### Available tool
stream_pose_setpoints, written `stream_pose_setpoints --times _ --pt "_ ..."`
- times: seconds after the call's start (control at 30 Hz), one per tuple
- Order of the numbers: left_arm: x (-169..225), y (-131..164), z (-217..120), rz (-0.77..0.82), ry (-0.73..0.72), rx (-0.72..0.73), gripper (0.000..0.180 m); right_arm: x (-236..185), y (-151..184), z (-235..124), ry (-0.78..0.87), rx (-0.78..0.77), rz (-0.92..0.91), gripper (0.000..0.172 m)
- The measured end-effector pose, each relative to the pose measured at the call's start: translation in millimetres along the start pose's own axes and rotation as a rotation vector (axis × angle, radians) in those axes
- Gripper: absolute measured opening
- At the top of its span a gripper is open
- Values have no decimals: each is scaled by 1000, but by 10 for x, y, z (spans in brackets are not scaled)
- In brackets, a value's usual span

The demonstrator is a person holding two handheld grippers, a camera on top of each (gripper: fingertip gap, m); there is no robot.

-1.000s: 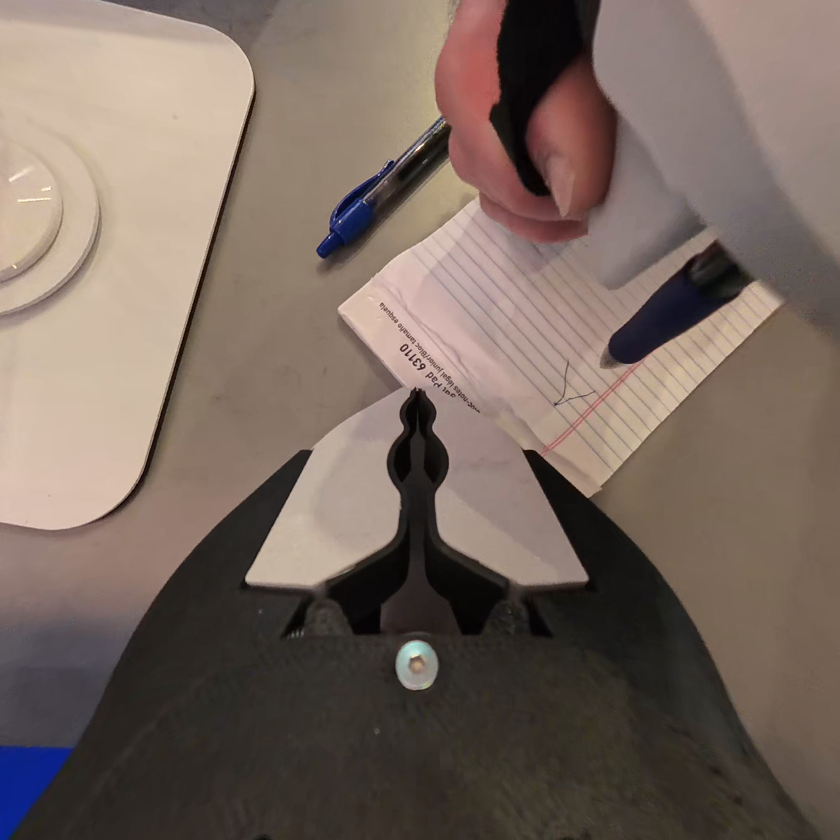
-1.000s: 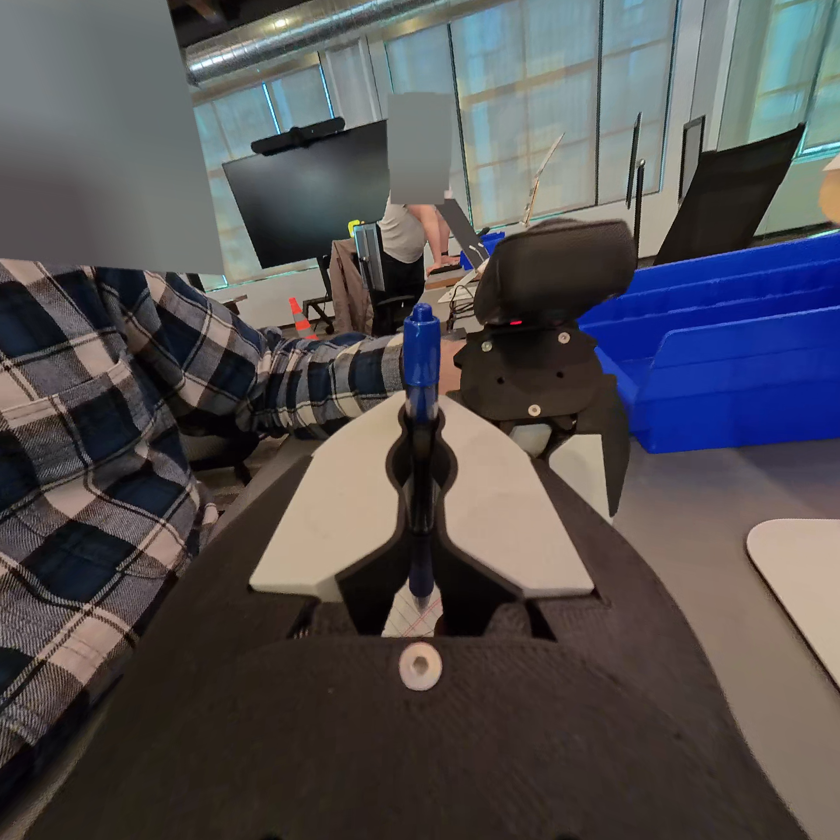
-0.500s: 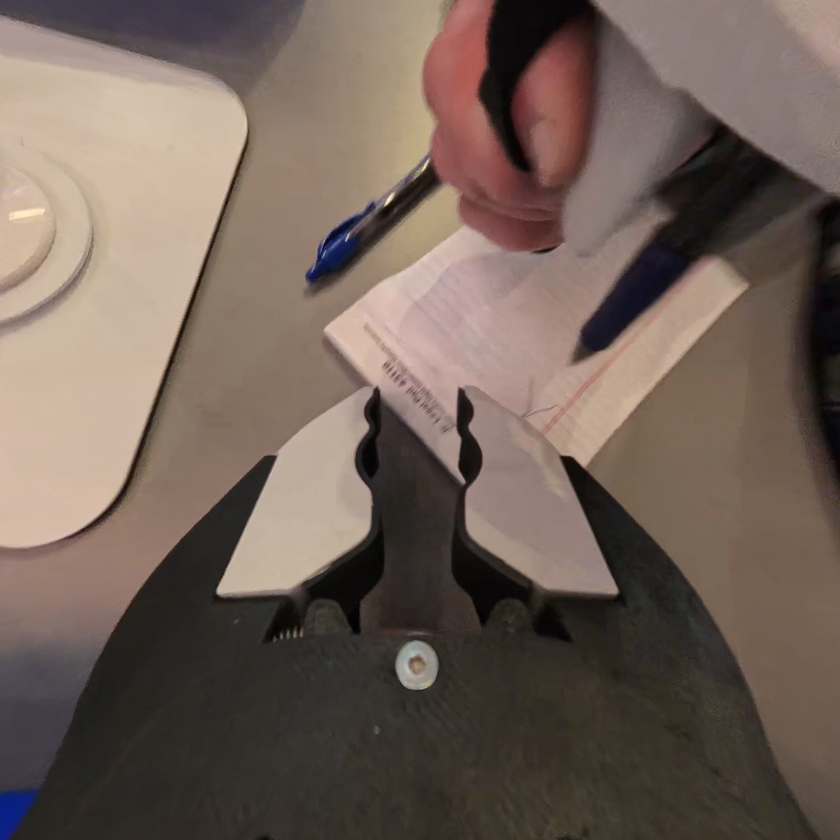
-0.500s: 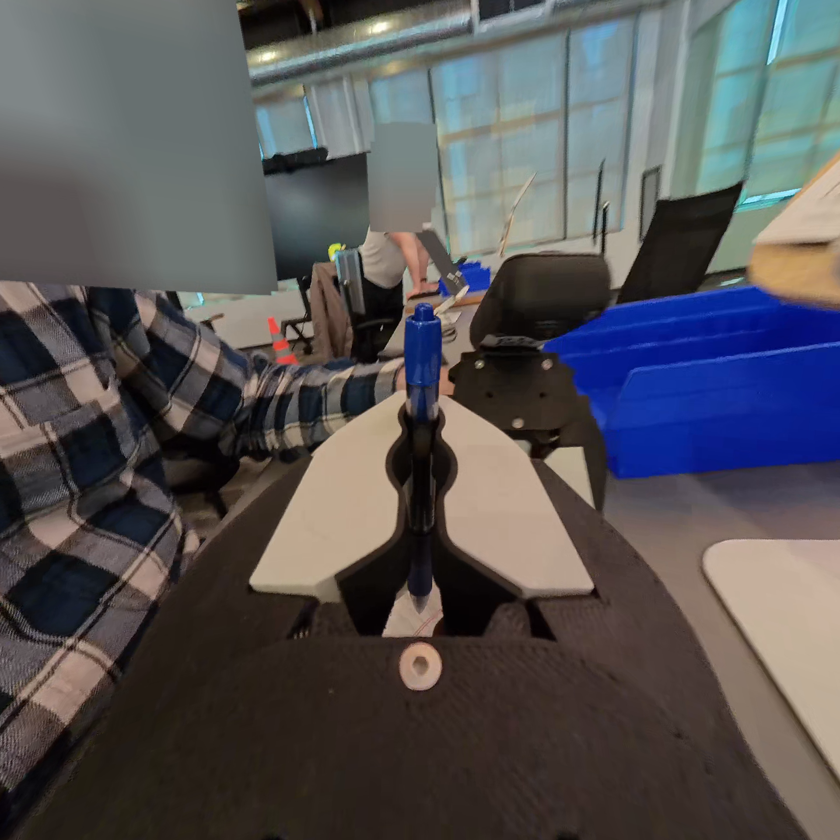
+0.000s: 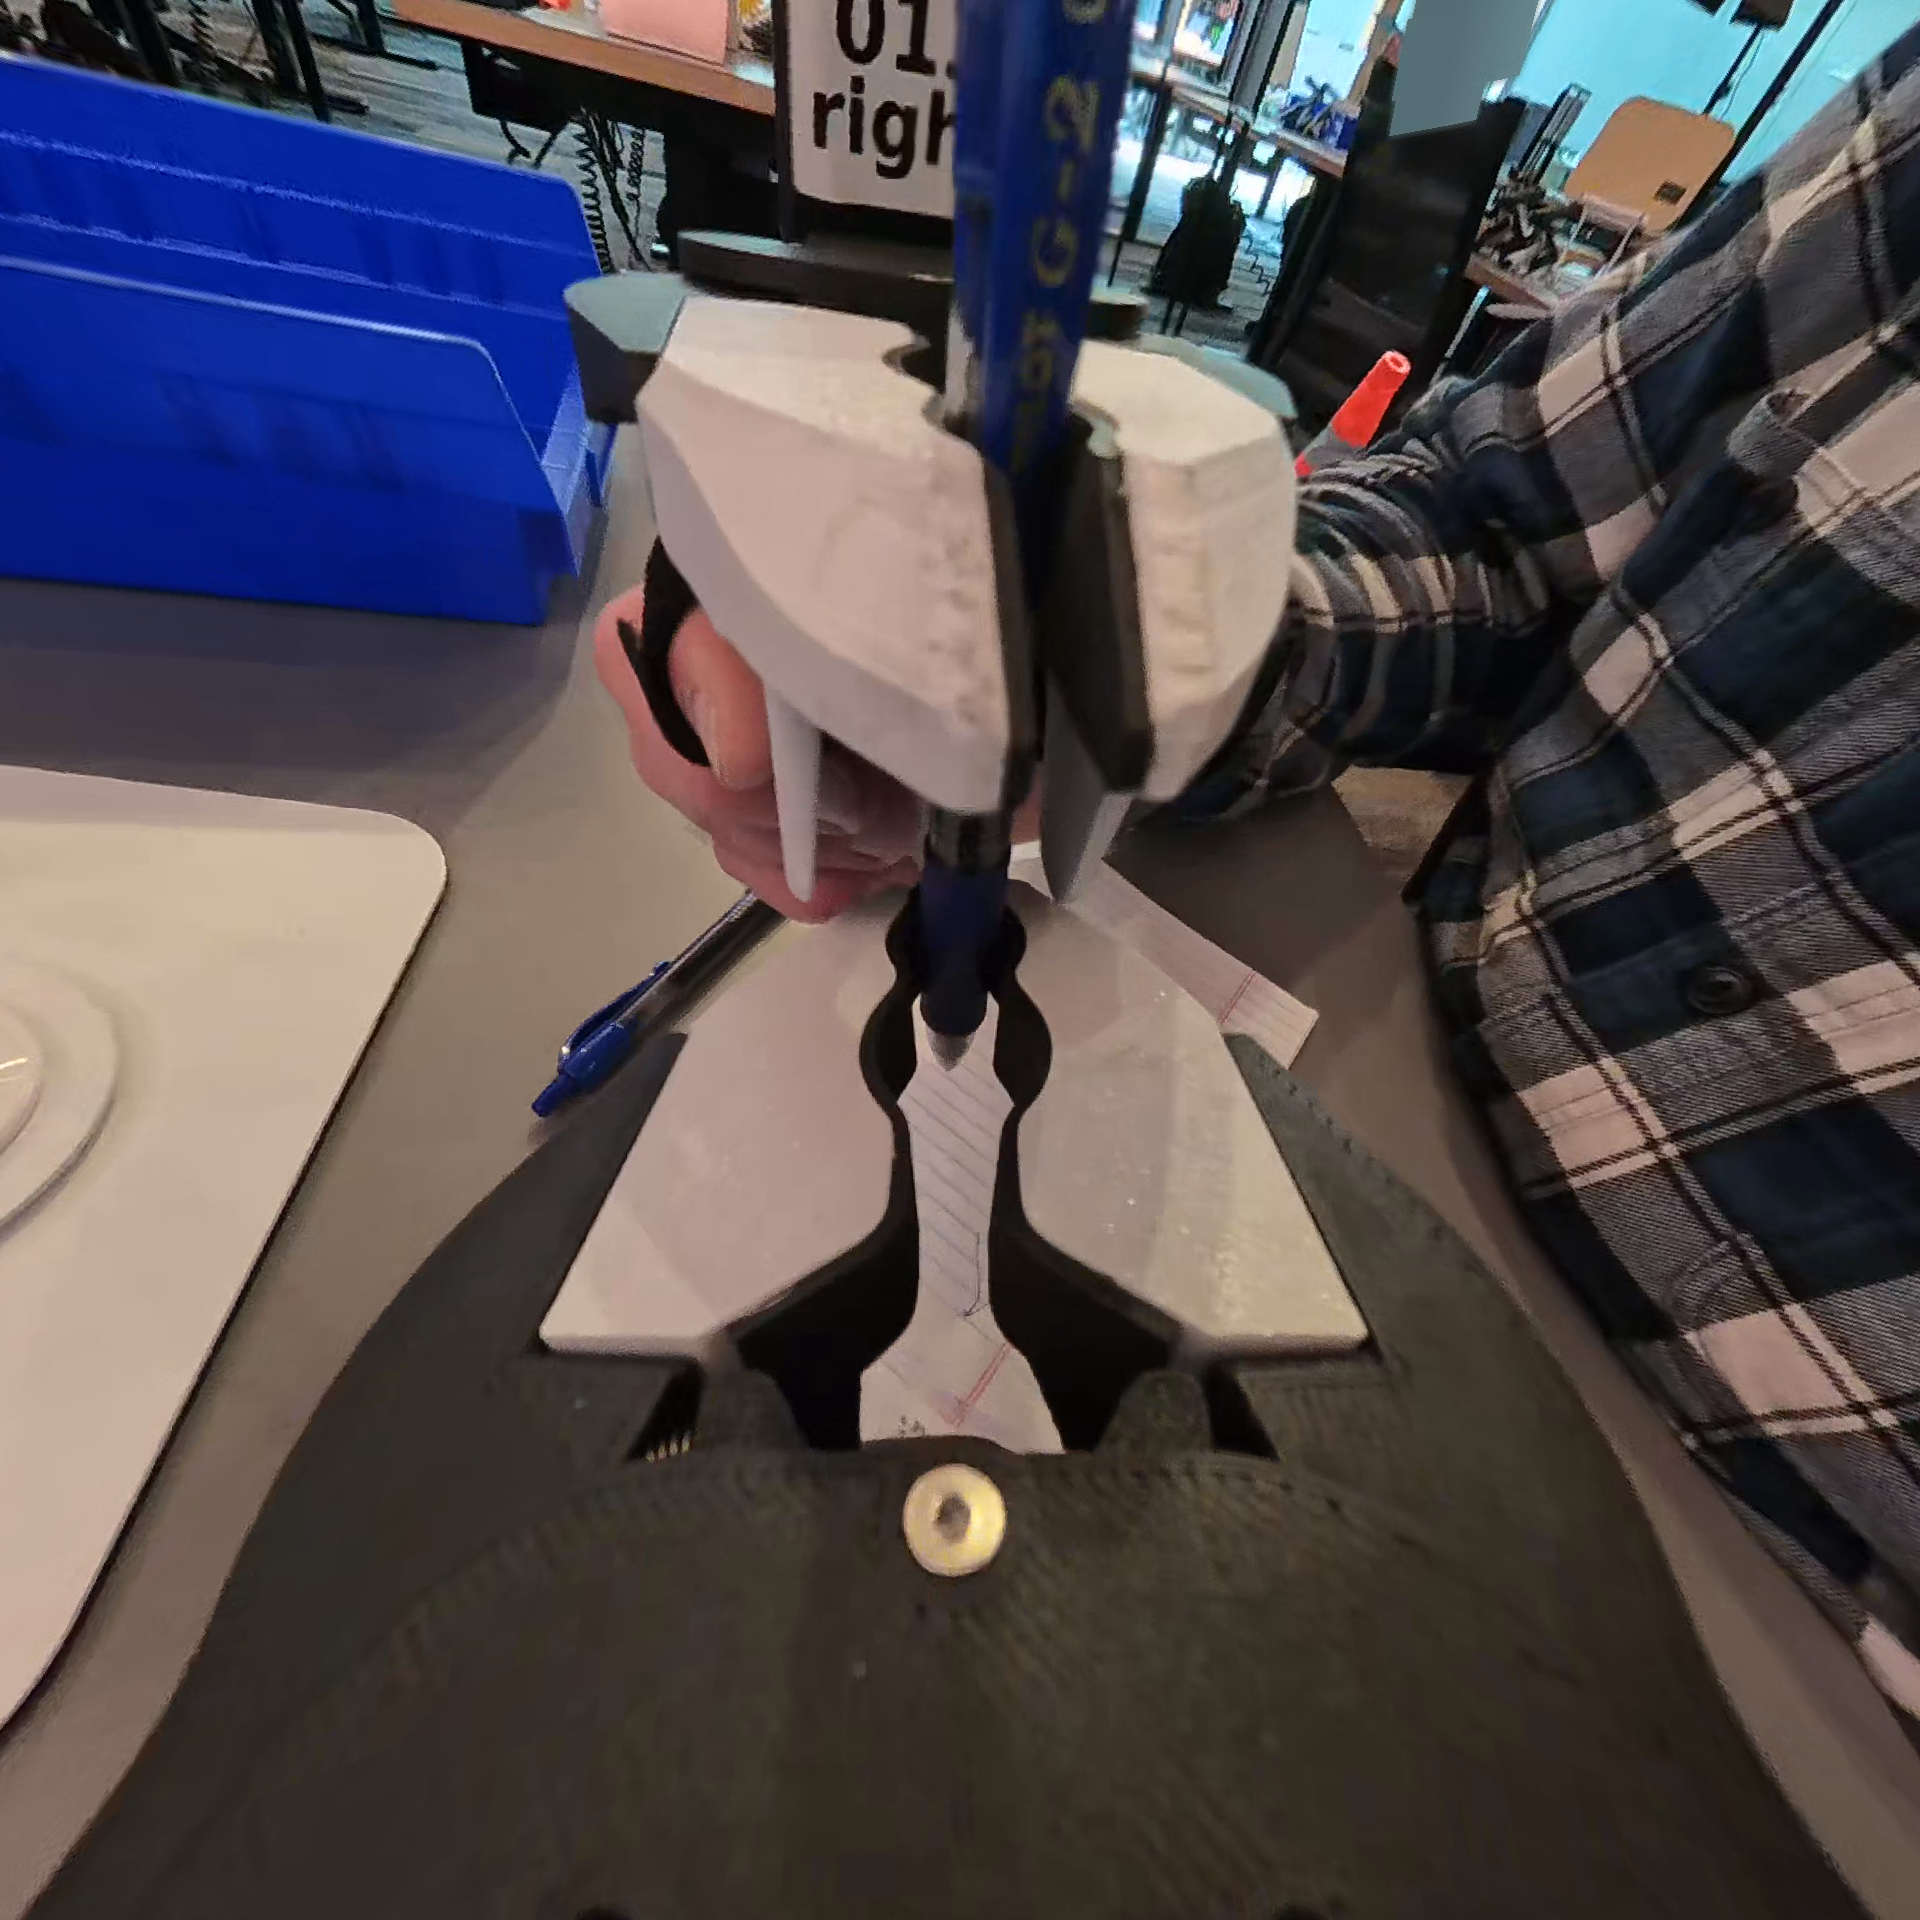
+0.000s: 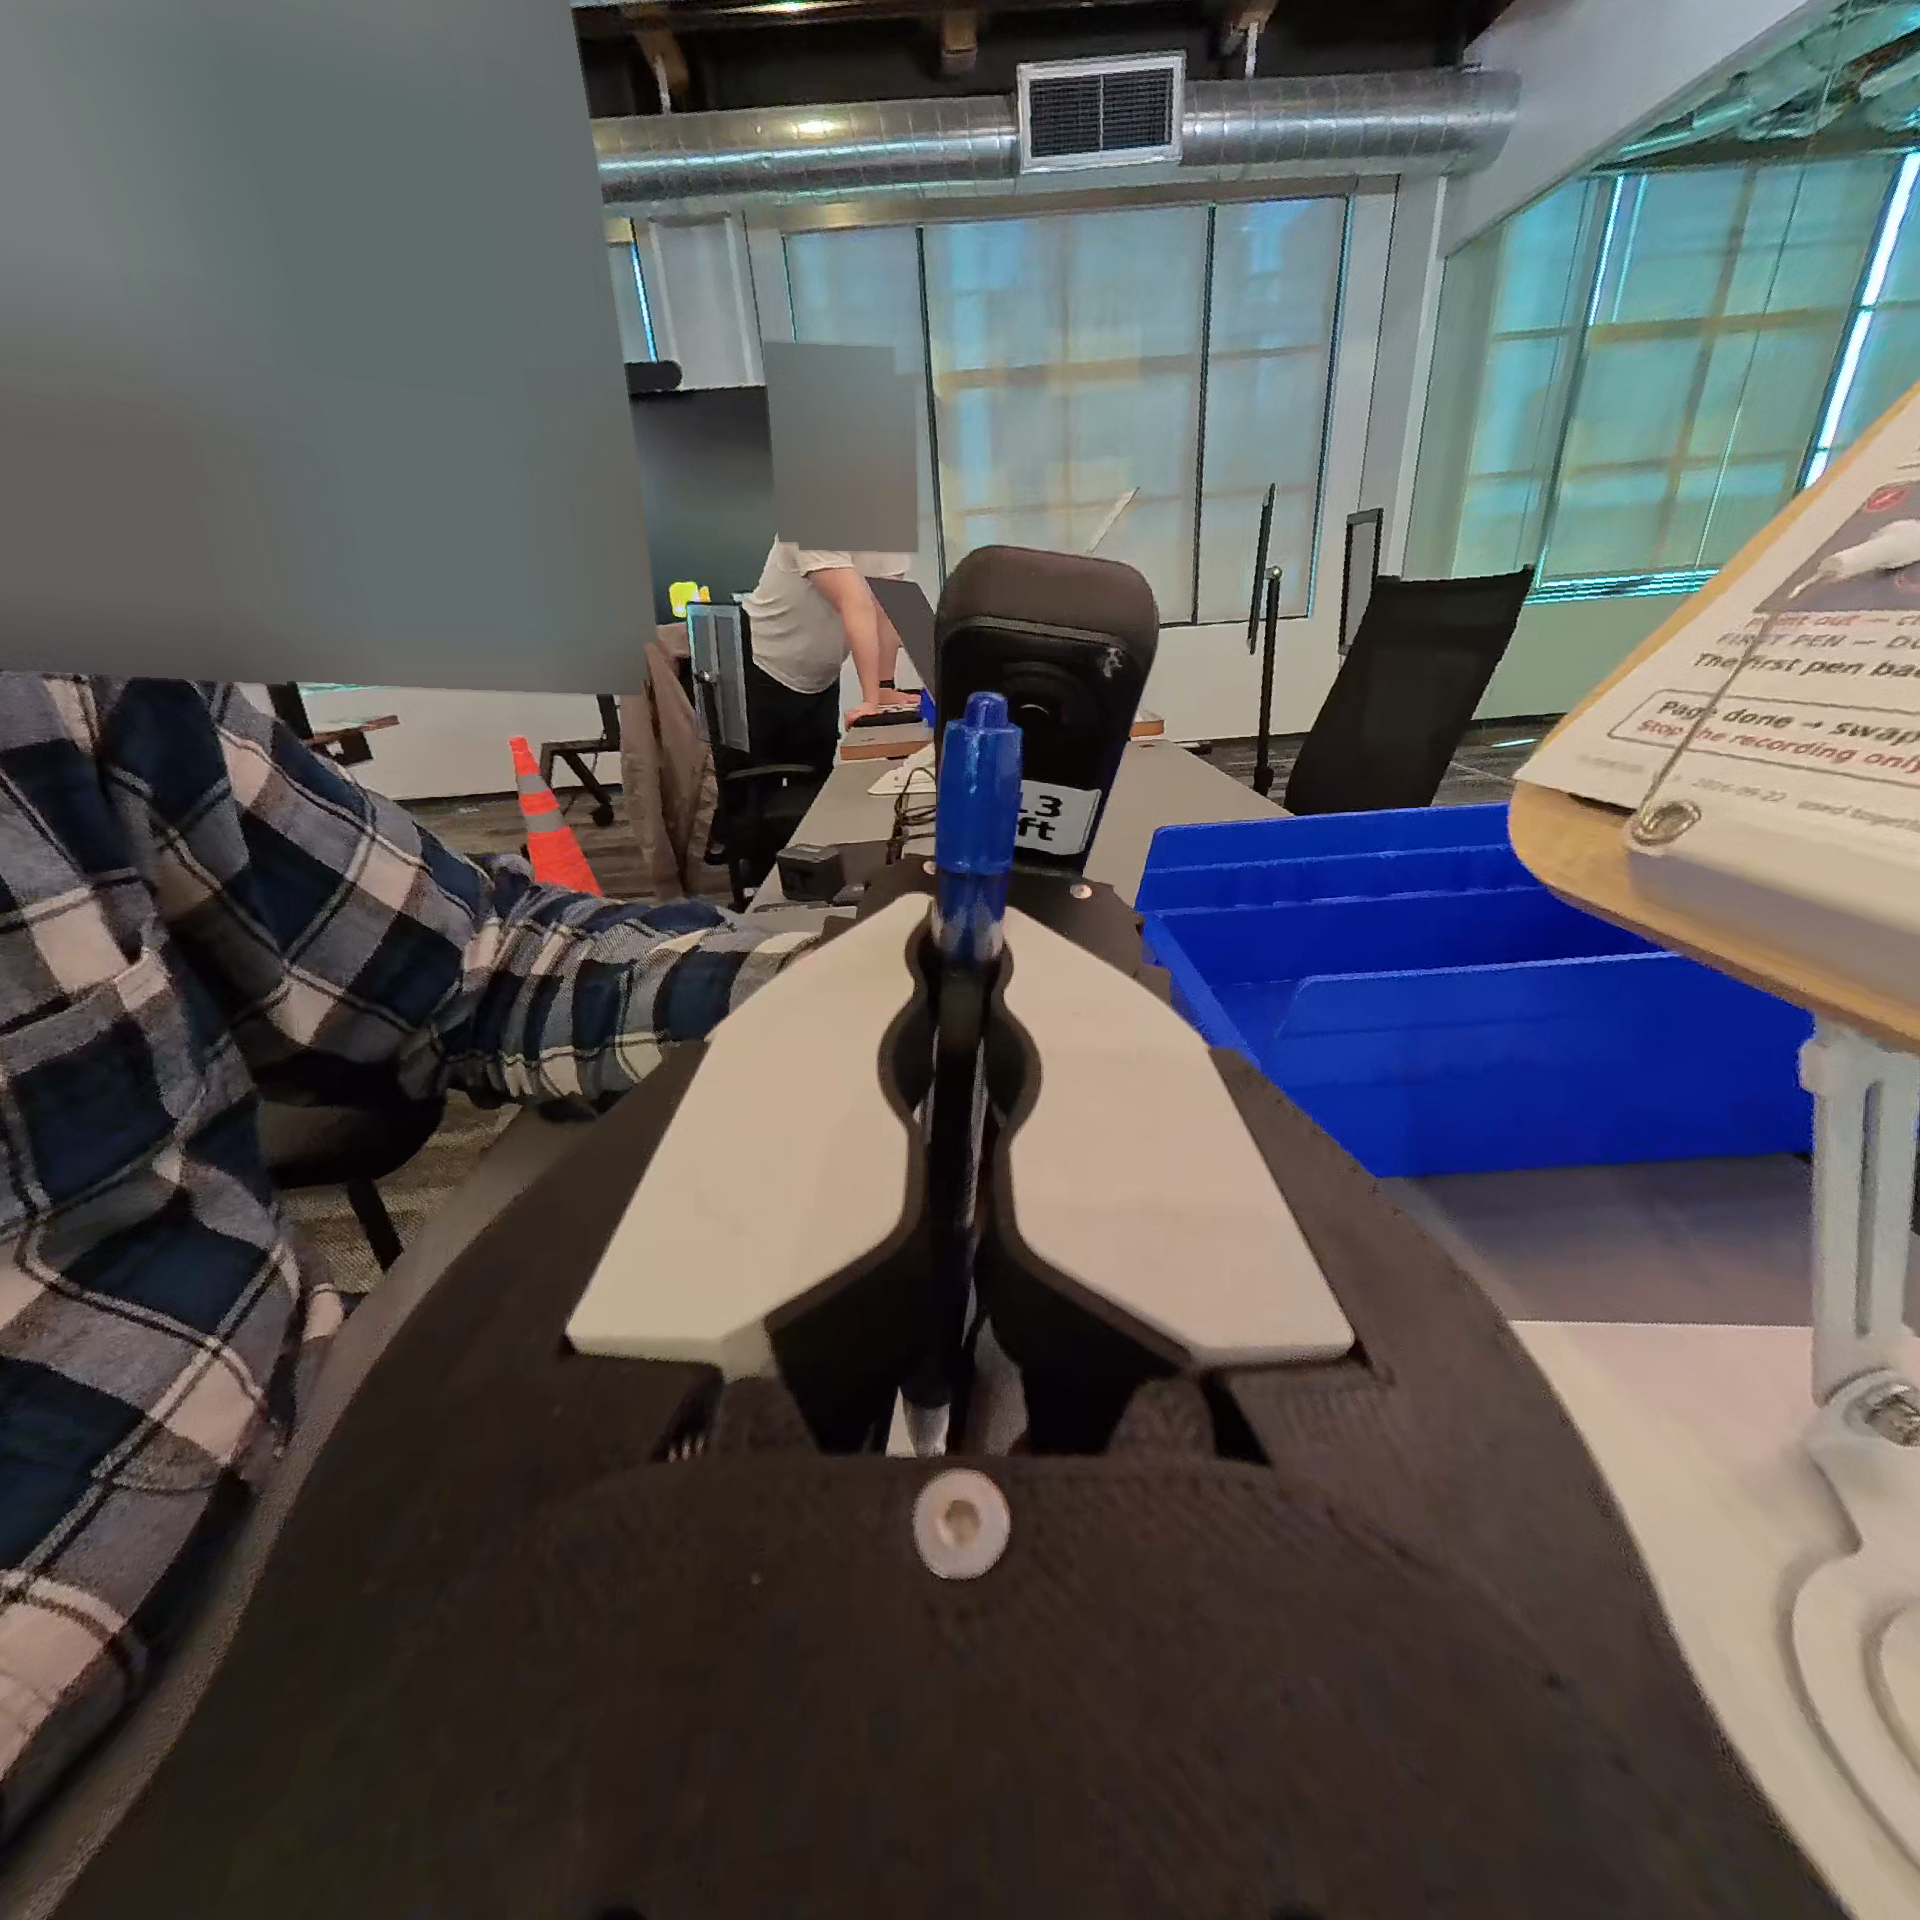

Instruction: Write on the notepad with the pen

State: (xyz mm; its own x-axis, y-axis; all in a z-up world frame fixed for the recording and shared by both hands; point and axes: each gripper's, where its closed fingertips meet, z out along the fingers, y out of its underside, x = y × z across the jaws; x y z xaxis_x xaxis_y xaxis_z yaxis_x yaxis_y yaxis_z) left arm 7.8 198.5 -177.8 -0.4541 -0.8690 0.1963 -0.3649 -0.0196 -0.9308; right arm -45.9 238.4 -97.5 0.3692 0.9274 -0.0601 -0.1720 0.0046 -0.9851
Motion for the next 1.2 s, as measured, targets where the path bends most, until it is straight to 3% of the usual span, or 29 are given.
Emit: stream_pose_setpoints --times 0.07,0.17,0.3,0.37,0.53,0.63,0.8,1.07,1.17,1.2 --pt "17 -31 -10 14 -8 -1 10 3 -8 45 18 -31 -38 21" --pt "13 49 23 30 -34 -65 10 -23 10 131 13 -86 -87 32" --pt "6 51 -21 38 -37 -64 10 -36 -16 143 -10 -100 -73 31" --pt "-32 61 -61 40 -51 -61 10 -4 -75 89 -4 -98 -48 43" --pt "-90 86 -121 50 -71 -73 10 18 -167 -47 -57 -175 -32 32" --pt "-95 134 -114 64 -79 -108 10 0 -60 -36 -103 -294 -7 29" --pt "-66 212 -84 80 -74 -163 10 -17 123 -4 -134 -443 2 8" --pt "-78 234 -97 83 -80 -173 10 -53 141 -5 -165 -455 28 8" --pt "-64 176 -102 82 -80 -153 10 -86 212 35 -172 -492 18 24" --pt "-59 166 -109 80 -77 -149 10 -97 221 50 -173 -492 15 22"
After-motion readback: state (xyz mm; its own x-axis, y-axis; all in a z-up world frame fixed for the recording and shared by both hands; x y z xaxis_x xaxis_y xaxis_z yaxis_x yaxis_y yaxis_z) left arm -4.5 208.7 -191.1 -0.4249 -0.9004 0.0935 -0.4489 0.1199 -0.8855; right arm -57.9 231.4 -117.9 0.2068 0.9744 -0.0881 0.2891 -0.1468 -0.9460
